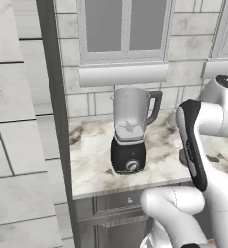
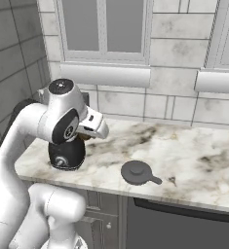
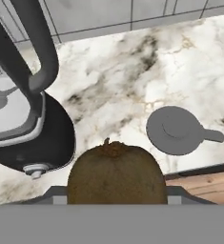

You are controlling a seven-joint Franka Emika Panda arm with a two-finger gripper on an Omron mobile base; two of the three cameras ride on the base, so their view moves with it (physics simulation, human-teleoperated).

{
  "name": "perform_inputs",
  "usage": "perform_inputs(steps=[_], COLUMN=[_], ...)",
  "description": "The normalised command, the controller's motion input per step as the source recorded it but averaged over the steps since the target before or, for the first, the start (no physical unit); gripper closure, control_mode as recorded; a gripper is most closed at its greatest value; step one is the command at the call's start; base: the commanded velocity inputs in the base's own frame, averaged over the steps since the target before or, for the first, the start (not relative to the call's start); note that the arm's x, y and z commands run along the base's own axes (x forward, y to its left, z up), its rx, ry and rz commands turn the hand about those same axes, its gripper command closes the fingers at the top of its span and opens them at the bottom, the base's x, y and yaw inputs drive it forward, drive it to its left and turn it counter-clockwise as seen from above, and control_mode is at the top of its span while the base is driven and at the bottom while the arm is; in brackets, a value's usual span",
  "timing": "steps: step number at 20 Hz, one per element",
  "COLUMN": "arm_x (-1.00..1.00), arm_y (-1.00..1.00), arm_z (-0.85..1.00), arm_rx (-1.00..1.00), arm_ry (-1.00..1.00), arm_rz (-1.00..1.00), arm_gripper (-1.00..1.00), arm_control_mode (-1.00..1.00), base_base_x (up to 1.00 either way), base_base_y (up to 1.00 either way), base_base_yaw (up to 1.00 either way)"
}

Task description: Open the blender lid, put the kiwi in the blender, close the lid, and start the blender.

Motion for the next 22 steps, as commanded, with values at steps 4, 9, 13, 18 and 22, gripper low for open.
perform_inputs(steps=[4, 9, 13, 18, 22], arm_x=[-0.04, 0.0, 0.02, 0.34, 0.61], arm_y=[0.35, 0.41, 0.5, 0.64, 0.46], arm_z=[0.85, 0.86, 0.7, 0.14, -0.08], arm_rx=[-0.09, -0.07, -0.05, -0.02, 0.0], arm_ry=[-0.1, -0.08, -0.04, 0.01, 0.0], arm_rz=[0.0, 0.0, 0.0, 0.05, 0.14], arm_gripper=[1.0, 1.0, 1.0, 1.0, 1.0], arm_control_mode=[-1.0, -1.0, -1.0, -1.0, -1.0], base_base_x=[0.0, 0.0, 0.0, 0.0, 0.0], base_base_y=[0.0, 0.0, 0.0, 0.0, 0.0], base_base_yaw=[0.0, 0.0, 0.0, 0.0, 0.0])
